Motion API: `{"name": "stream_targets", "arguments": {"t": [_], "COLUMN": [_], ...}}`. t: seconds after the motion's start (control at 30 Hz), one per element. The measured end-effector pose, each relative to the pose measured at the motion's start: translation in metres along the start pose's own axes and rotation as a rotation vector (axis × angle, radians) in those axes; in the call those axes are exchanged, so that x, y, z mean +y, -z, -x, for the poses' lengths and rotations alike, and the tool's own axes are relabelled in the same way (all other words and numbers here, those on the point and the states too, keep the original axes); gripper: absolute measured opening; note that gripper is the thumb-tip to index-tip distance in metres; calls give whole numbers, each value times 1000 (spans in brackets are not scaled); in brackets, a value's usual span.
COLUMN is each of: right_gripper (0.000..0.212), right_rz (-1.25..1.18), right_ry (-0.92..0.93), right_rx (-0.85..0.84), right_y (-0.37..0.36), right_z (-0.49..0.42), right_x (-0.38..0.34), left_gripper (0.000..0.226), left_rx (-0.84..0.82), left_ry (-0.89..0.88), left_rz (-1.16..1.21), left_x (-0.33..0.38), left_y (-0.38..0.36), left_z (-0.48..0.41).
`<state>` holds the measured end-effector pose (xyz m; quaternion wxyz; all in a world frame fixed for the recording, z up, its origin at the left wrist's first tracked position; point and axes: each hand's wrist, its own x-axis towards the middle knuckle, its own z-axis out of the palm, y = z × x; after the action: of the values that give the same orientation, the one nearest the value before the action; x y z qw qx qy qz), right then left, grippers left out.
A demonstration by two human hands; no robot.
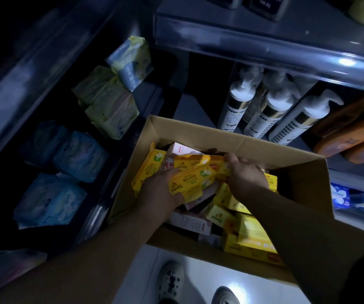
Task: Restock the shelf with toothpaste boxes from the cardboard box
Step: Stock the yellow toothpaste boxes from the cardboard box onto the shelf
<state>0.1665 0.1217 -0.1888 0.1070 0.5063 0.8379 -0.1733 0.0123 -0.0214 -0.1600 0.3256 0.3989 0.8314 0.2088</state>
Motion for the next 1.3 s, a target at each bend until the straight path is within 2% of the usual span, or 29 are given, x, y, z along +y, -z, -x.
{"name": "stream_targets", "arguments": {"t": [0.3, 0.4, 0.57, 0.63, 0.73, 0.83, 0.97, 1.17, 1.27, 1.3], "right_gripper": [71, 70, 52, 45, 44, 51, 47, 25, 4, 11], "right_rz": [-32, -138, -424, -521, -669, -782, -953, -1263, -1335, -1335], "right_ry": [-12, 11, 278, 367, 490, 626, 725, 769, 810, 840], "right_rx": [70, 144, 318, 402, 459, 490, 481, 275, 169, 130], "right_y": [55, 87, 143, 164, 194, 223, 259, 303, 312, 312], "right_z": [44, 62, 100, 120, 154, 192, 236, 309, 343, 353], "right_x": [5, -2, -14, -19, -30, -42, -62, -109, -134, -143], "left_gripper": [65, 58, 52, 44, 33, 38, 39, 41, 41, 42], "left_rx": [49, 132, 313, 403, 583, 723, 892, 1076, 1157, 1178], "left_ry": [-12, -38, 21, 64, 101, 101, 74, 51, 59, 64], "left_rz": [65, 90, 141, 207, 335, 465, 571, 591, 580, 576], "left_x": [27, 45, 80, 98, 129, 160, 194, 203, 192, 189], "left_y": [35, 59, 94, 105, 119, 130, 152, 195, 211, 216], "left_z": [26, 45, 88, 111, 155, 200, 256, 331, 370, 385]}}
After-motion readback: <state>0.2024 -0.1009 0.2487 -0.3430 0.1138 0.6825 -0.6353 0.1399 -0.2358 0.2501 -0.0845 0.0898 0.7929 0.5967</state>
